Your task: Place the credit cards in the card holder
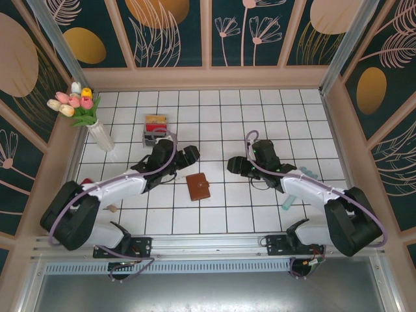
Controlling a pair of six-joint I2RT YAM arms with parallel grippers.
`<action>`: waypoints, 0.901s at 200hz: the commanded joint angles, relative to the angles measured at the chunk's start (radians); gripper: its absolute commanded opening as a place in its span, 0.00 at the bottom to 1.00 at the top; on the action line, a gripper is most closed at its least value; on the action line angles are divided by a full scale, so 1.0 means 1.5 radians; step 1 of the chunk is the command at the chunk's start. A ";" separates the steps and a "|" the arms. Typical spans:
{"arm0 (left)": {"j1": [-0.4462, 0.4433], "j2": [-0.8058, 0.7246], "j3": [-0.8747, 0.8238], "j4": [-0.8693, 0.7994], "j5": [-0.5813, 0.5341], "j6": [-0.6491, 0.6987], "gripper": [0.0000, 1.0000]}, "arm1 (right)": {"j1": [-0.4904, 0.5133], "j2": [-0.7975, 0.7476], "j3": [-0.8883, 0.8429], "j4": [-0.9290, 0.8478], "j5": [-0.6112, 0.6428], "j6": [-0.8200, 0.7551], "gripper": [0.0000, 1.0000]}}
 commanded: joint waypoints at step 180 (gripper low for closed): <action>-0.006 0.053 -0.121 0.077 0.201 -0.064 0.57 | 0.175 0.269 0.109 -0.038 -0.069 -0.012 0.16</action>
